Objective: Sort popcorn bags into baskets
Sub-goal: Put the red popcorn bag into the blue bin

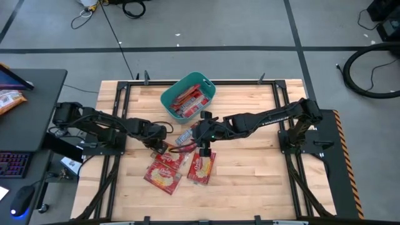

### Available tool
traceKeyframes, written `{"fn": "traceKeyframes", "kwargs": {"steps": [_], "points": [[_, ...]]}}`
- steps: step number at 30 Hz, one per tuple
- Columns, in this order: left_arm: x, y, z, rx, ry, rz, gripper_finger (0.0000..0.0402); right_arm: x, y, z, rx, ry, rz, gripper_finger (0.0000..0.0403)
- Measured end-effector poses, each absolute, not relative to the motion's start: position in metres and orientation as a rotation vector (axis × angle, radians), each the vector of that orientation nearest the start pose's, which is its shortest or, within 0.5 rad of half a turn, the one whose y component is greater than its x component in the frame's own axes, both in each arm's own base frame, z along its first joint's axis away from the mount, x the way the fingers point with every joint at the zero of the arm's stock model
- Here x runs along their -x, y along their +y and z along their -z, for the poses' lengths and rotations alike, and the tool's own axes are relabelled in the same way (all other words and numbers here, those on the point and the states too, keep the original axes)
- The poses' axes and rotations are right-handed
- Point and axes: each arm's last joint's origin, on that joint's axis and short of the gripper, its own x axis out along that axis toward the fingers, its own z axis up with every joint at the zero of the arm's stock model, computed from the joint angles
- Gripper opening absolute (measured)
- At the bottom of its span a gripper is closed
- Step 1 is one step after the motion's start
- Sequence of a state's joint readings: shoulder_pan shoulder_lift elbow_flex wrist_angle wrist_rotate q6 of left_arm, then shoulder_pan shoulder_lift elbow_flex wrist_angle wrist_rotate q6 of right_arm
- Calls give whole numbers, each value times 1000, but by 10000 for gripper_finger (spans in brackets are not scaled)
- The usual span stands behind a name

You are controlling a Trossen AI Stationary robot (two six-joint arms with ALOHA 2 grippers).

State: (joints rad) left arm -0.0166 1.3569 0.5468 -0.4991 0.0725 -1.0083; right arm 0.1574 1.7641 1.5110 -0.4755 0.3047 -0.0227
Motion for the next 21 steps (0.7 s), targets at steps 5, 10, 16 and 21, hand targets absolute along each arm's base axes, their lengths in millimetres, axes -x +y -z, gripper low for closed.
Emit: {"fn": "traceKeyframes", "kwargs": {"steps": [5, 10, 16, 21], "points": [[-199, -6, -146, 917, 1173, -531, 5, -391, 52, -300, 195, 711, 153, 199], [-195, -7, -160, 944, 1109, -485, 3, -390, 52, -302, 196, 715, 154, 199], [-195, -8, -165, 972, 1090, -420, 2, -390, 52, -302, 193, 719, 154, 199], [-200, -9, -170, 991, 1055, -355, 1, -389, 54, -301, 177, 730, 153, 199]]}}
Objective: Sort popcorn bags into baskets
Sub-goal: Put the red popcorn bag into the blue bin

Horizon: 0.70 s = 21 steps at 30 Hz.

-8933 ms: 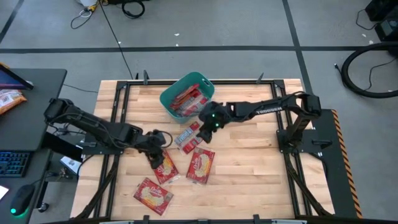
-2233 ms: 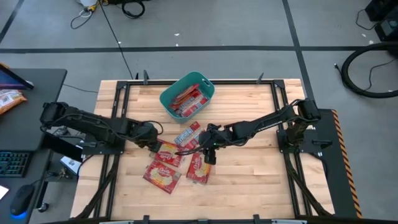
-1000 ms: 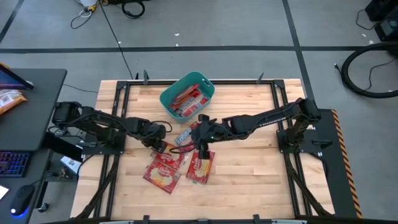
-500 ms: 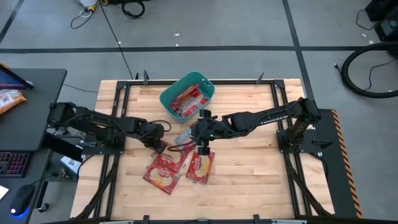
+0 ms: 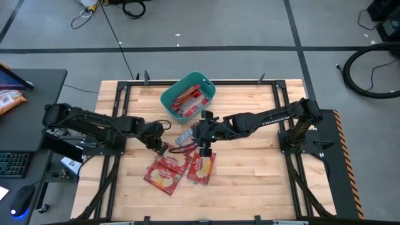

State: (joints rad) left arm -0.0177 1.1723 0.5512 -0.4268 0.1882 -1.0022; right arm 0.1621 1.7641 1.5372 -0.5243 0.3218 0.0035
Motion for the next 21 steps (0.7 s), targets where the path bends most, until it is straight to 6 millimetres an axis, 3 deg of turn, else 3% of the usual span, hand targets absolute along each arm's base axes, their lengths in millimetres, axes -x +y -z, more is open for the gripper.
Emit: {"fn": "traceKeyframes", "kwargs": {"steps": [4, 12, 21], "points": [[-205, -9, -192, 951, 968, -284, 1, -386, 54, -298, 133, 768, 161, 199], [-218, -12, -241, 719, 791, -144, 1, -392, 47, -300, -189, 743, -1, 200], [-226, -17, -264, 497, 669, -91, 0, -399, 23, -297, -249, 731, 7, 246]]}}
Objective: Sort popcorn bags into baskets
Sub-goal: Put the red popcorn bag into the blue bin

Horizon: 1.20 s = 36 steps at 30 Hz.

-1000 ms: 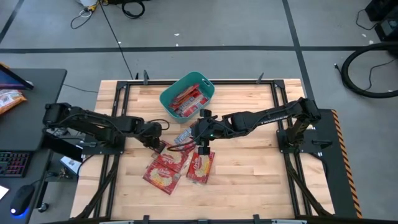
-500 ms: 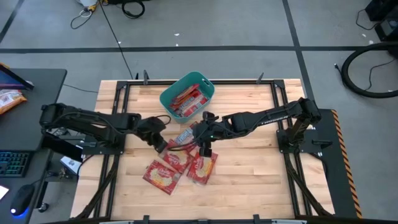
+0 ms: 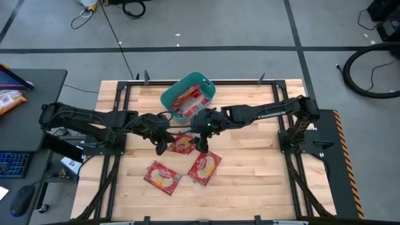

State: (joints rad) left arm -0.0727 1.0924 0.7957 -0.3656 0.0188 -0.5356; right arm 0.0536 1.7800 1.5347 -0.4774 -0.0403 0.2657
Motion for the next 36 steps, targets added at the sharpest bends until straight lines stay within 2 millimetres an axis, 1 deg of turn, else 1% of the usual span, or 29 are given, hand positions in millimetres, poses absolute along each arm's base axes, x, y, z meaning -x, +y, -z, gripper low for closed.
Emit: {"fn": "traceKeyframes", "kwargs": {"steps": [5, 8, 12, 17, 20, 23, 32, 36], "points": [[-229, -17, -269, 446, 624, -78, 0, -410, 14, -274, -169, 786, -42, 279], [-229, -17, -269, 441, 614, -74, 0, -413, 5, -266, -143, 803, -14, 287], [-231, -17, -272, 423, 588, -60, 0, -417, -5, -267, -87, 762, -44, 283], [-234, -17, -277, 353, 528, -26, 0, -420, -9, -270, 4, 717, -144, 265], [-236, -17, -281, 322, 473, -33, 0, -420, -10, -270, -14, 707, -203, 242], [-237, -17, -284, 309, 435, -54, 0, -419, -11, -270, -26, 710, -209, 206], [-237, -16, -284, 306, 428, -92, 7, -419, -10, -269, -24, 719, -218, 83], [-237, -15, -284, 337, 428, -99, 13, -418, -10, -269, -30, 725, -220, 41]]}}
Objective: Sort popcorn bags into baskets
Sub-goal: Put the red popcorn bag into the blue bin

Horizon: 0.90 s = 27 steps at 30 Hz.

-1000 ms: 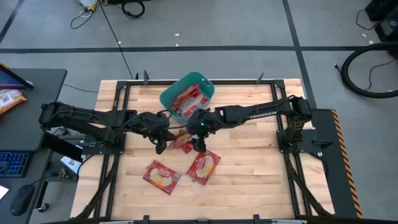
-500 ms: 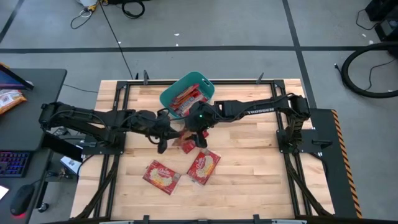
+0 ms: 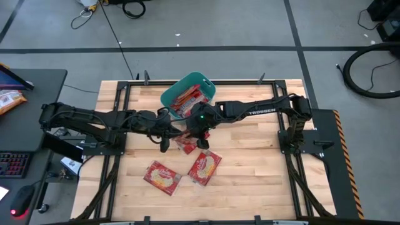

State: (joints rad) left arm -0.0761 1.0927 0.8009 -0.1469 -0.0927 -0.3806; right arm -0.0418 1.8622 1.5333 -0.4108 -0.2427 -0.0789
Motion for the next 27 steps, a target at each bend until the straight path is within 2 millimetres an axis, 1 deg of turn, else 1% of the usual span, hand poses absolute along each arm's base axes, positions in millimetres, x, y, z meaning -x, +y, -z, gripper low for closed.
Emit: {"fn": "traceKeyframes", "kwargs": {"steps": [3, 7, 10, 13, 15, 18, 20, 22, 27], "points": [[-237, -15, -284, 339, 429, -101, 36, -417, -11, -269, -41, 736, -238, 28], [-236, -13, -281, 367, 458, -135, 90, -416, -11, -268, -50, 752, -236, 36], [-231, -9, -281, 414, 479, -166, 131, -411, -13, -270, -55, 779, -226, 40], [-223, -6, -286, 440, 469, -180, 159, -404, -18, -276, -61, 798, -212, 36], [-217, -4, -290, 444, 454, -190, 167, -400, -23, -279, -65, 807, -197, 33], [-209, -2, -294, 451, 443, -233, 168, -394, -30, -288, -67, 796, -174, 33], [-205, -1, -295, 454, 438, -271, 168, -390, -35, -293, -56, 793, -128, 35], [-201, 0, -296, 454, 441, -298, 168, -387, -43, -298, -56, 784, -84, 35], [-199, 1, -300, 496, 391, -336, 169, -379, -67, -311, -149, 723, 14, 35]]}}
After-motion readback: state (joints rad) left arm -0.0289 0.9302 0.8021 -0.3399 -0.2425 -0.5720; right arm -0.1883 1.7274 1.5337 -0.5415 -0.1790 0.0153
